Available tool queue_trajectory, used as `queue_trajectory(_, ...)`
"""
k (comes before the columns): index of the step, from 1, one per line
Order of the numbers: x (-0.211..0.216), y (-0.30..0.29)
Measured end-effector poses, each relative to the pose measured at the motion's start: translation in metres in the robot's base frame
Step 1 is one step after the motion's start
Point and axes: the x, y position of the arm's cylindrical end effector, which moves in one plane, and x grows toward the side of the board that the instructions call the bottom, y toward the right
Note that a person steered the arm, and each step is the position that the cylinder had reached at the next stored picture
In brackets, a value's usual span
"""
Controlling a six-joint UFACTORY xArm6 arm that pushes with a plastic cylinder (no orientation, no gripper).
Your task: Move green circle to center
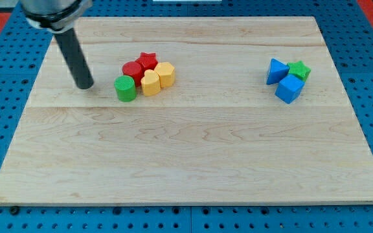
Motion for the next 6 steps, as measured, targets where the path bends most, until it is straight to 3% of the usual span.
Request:
queue_trajectory(1,-0.014,0.003)
queue_trajectory(3,-0.003,0.045)
queue_trajectory(4,0.035,0.06)
queue_trajectory(6,0.059,0.086)
